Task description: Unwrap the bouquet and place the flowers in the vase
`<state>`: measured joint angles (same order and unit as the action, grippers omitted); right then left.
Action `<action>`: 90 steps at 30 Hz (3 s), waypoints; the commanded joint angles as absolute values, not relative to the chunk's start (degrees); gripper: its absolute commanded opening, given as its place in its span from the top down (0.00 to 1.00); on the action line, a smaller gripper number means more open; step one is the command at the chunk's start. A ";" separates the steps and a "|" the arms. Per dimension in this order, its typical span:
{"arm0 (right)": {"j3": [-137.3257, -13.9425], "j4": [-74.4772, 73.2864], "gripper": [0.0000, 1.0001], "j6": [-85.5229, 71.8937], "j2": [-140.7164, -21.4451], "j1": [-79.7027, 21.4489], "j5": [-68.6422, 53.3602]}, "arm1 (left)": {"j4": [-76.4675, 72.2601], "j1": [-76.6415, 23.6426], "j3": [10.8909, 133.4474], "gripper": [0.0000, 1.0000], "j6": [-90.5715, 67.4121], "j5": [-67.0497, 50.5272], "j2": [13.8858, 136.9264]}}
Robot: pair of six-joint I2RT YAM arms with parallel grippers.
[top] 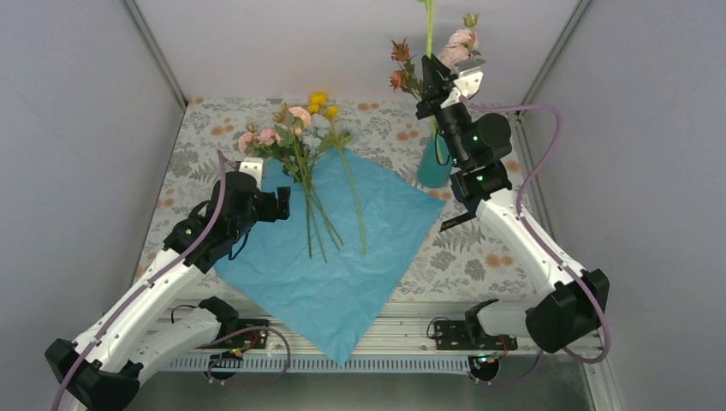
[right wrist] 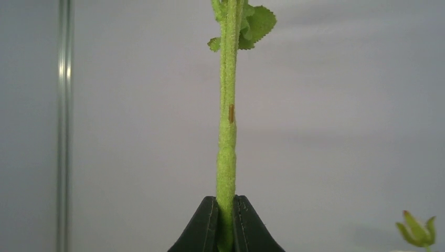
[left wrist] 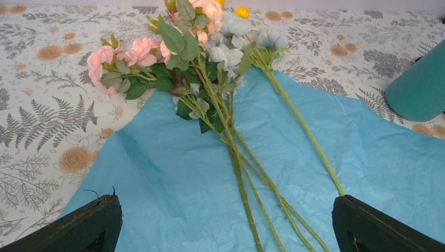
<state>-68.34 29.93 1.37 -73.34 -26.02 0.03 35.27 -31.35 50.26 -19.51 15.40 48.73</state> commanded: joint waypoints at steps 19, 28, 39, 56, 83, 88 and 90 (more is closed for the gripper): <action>-80.97 51.81 0.96 0.24 -97.63 -12.81 -2.20 | 34.10 -31.58 50.02 0.00 -19.07 15.86 51.82; -75.90 53.94 0.96 0.80 -99.84 -12.22 -0.49 | 34.28 -31.62 49.96 0.00 -19.07 16.81 52.30; -67.29 40.79 0.86 1.34 -88.76 -12.21 1.42 | 33.85 -31.58 50.18 0.00 -18.48 16.44 51.04; -69.12 2.54 0.75 -11.52 -76.86 -15.80 -0.15 | 33.28 -31.55 49.73 0.00 -17.11 15.31 47.72; -92.03 -21.50 0.63 -18.62 -118.78 -36.30 5.21 | 32.79 -31.64 49.37 0.00 -16.47 14.29 46.81; -96.59 -21.18 0.63 -18.21 -125.18 -36.41 3.54 | 32.78 -31.64 49.35 0.00 -16.35 14.06 47.10; -98.68 -21.71 0.63 -17.83 -127.07 -36.39 3.20 | 32.78 -31.65 49.39 0.00 -16.35 14.19 47.07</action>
